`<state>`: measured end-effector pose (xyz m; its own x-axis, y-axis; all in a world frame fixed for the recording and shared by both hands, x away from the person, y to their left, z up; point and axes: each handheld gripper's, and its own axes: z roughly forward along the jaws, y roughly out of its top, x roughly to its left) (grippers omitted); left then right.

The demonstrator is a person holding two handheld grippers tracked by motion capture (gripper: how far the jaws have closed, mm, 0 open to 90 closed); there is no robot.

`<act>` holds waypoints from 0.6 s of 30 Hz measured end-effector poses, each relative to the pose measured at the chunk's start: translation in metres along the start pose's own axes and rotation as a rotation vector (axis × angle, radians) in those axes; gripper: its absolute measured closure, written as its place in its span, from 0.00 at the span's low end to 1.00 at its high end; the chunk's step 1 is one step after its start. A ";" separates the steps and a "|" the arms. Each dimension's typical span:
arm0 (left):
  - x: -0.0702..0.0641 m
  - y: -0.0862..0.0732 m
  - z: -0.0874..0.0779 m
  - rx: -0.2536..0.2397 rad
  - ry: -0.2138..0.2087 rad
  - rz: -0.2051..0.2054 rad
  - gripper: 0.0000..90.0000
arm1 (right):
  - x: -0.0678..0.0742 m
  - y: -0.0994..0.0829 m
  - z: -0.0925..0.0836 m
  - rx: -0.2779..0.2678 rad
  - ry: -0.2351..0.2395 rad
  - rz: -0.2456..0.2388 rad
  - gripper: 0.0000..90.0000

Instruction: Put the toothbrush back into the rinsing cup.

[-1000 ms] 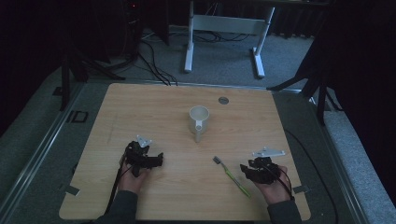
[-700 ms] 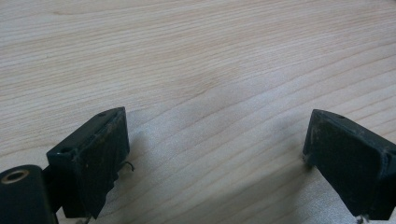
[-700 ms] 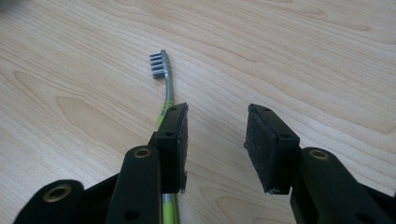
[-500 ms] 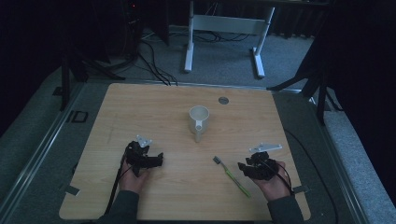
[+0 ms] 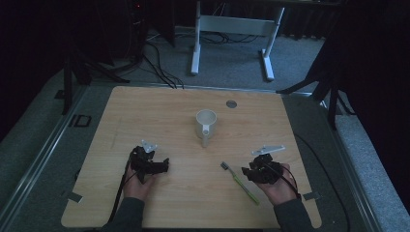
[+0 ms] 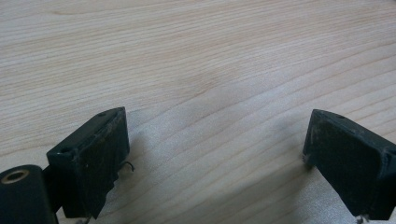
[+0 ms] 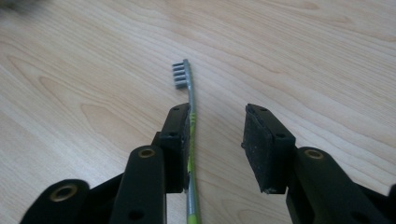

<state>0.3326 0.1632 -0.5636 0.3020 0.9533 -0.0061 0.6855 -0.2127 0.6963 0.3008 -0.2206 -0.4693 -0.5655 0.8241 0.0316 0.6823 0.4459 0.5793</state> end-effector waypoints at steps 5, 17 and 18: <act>0.000 0.000 0.000 0.000 0.000 0.000 0.08 | 0.002 0.002 0.002 0.029 0.010 -0.008 0.71; 0.000 0.000 0.000 0.000 0.000 0.000 0.08 | 0.008 0.009 0.003 0.082 0.020 -0.029 0.76; 0.000 0.000 0.000 0.000 0.000 0.000 0.08 | 0.009 0.009 0.004 0.089 0.022 -0.036 0.76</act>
<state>0.3326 0.1632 -0.5636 0.3016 0.9534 -0.0059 0.6854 -0.2125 0.6965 0.3040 -0.2080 -0.4674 -0.5993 0.7999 0.0303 0.6995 0.5049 0.5057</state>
